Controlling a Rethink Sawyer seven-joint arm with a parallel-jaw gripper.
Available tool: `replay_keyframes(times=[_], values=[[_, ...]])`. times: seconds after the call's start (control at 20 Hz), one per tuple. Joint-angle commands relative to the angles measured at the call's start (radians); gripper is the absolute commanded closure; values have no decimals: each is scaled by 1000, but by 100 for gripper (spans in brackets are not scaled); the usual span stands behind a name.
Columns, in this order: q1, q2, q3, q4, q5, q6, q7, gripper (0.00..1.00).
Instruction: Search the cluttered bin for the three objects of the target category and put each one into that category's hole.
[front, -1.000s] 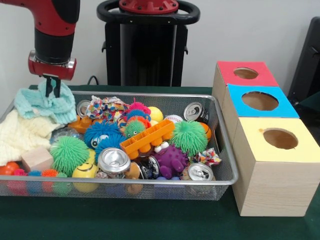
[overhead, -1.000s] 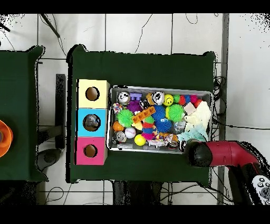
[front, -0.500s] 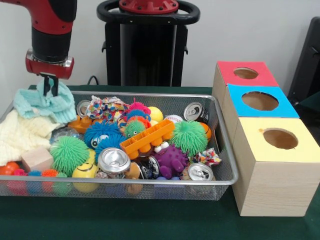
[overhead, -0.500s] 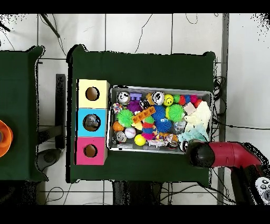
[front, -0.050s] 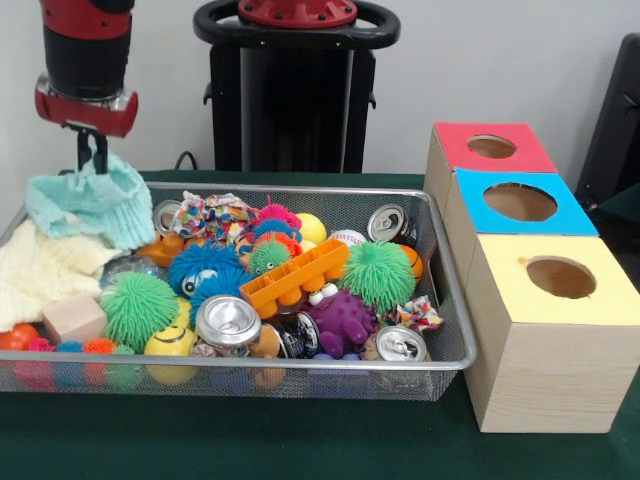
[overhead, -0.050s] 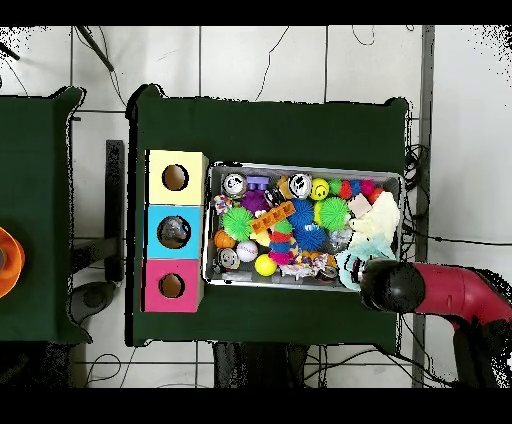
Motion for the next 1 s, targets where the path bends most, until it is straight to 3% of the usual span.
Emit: replay_keyframes(times=[0.05, 0.55, 1.0], values=[[33, -123, 133, -75, 149, 349, -262, 100], [74, -144, 175, -192, 160, 558, -262, 100], [140, -154, 207, -372, 142, 843, -270, 100]])
